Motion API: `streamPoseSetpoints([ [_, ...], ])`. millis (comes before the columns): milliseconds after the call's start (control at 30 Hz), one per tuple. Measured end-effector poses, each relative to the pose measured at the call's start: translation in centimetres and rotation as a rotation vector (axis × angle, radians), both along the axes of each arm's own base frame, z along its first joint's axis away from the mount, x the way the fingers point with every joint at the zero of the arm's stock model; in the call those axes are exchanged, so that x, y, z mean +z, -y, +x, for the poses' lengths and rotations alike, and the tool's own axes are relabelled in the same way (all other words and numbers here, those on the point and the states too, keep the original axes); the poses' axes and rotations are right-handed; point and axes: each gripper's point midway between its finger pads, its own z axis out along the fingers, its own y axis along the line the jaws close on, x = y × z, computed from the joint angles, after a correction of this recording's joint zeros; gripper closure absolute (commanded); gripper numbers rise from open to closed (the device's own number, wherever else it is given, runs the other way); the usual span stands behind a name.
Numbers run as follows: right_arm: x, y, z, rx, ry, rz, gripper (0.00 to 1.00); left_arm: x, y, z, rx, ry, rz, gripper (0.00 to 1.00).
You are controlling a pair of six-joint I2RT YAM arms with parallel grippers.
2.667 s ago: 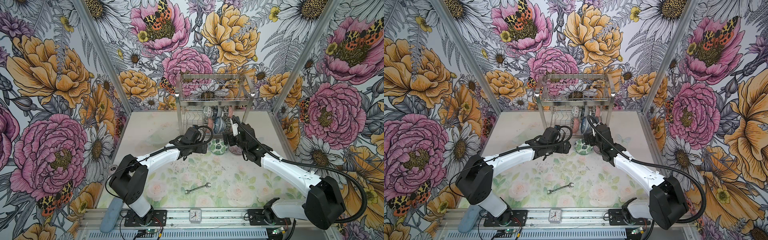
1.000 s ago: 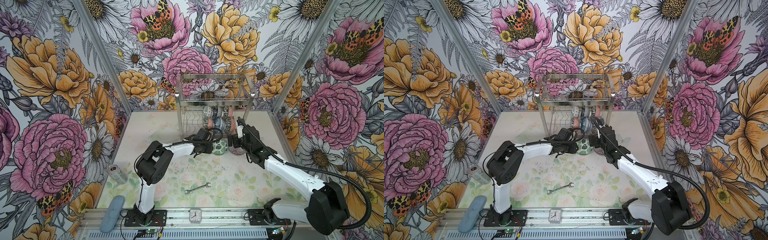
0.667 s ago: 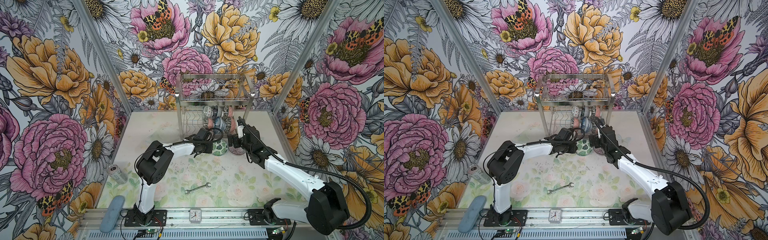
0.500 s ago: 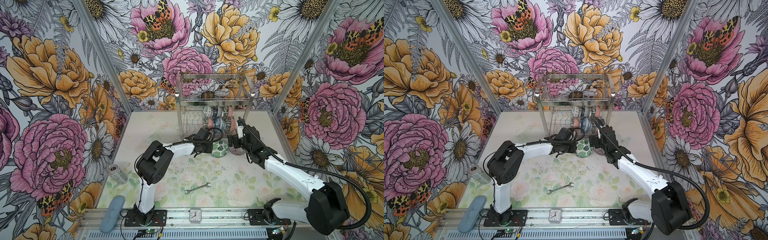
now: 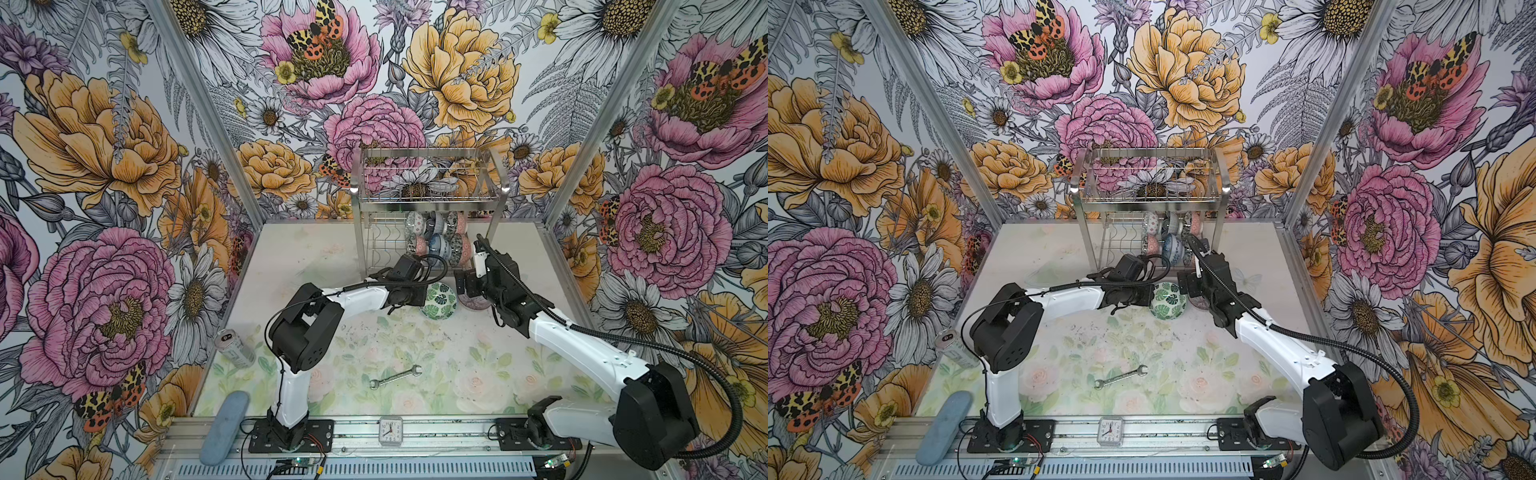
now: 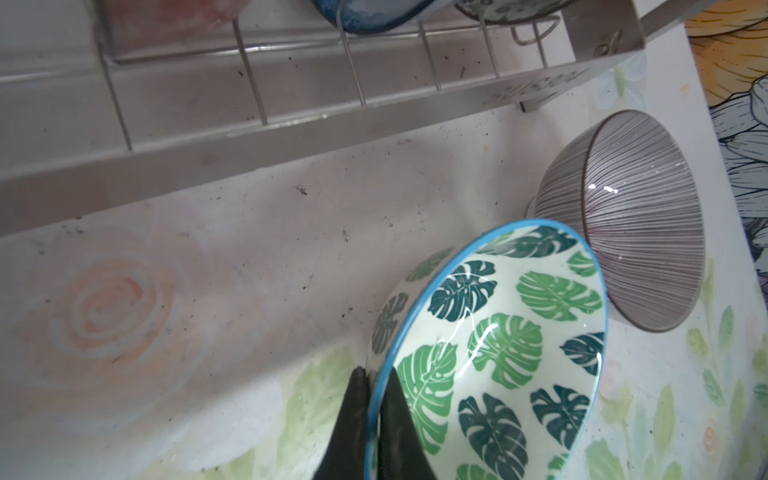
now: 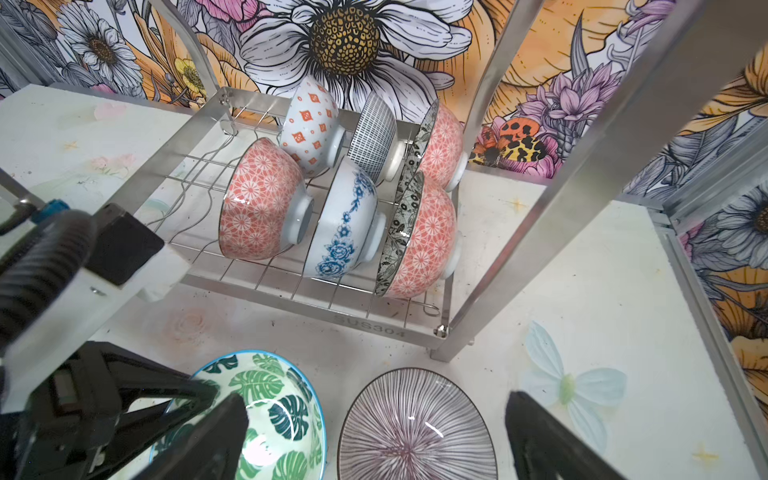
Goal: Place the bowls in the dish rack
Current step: 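Tilt the monstera bowl toward the right gripper while the right gripper approaches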
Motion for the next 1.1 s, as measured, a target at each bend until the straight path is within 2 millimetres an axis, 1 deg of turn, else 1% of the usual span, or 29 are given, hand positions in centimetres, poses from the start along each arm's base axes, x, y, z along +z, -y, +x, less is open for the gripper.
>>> streamPoseSetpoints([
  [100, 0.0, -0.1, 0.0, 0.006, -0.001, 0.003, 0.02, 0.3, -0.9, -0.5, 0.002, -0.002, 0.033, 1.00],
  [233, 0.1, -0.4, -0.1, 0.017, -0.002, 0.016, 0.01, 1.6, -1.9, -0.9, 0.009, 0.019, 0.057, 1.00],
  [333, 0.6, -0.9, -0.6, 0.045, -0.001, 0.044, 0.00, 3.7, -2.8, -1.1, 0.021, 0.060, 0.063, 1.00],
  [533, 2.6, -1.9, -1.8, 0.097, 0.016, 0.141, 0.00, 9.2, -4.0, -0.8, 0.062, 0.179, 0.031, 1.00],
  [600, 3.2, -2.5, -2.1, 0.117, 0.013, 0.181, 0.00, 11.0, -4.4, -0.8, 0.074, 0.217, 0.015, 1.00],
  [700, 4.1, -3.7, -2.5, 0.145, 0.008, 0.233, 0.00, 13.0, -4.9, -0.8, 0.093, 0.260, -0.002, 1.00],
  [833, 5.6, -6.0, -3.3, 0.198, 0.011, 0.289, 0.02, 14.5, -5.3, -0.9, 0.104, 0.293, -0.016, 1.00],
  [967, 6.7, -8.0, -3.5, 0.241, 0.011, 0.337, 0.10, 15.6, -5.5, -1.0, 0.107, 0.318, -0.026, 1.00],
  [1033, 6.6, -8.7, -3.3, 0.248, 0.002, 0.351, 0.16, 16.0, -5.6, -1.0, 0.108, 0.328, -0.029, 1.00],
  [1100, 6.1, -9.1, -3.1, 0.241, -0.017, 0.366, 0.18, 16.4, -5.7, -1.0, 0.108, 0.339, -0.029, 1.00],
])
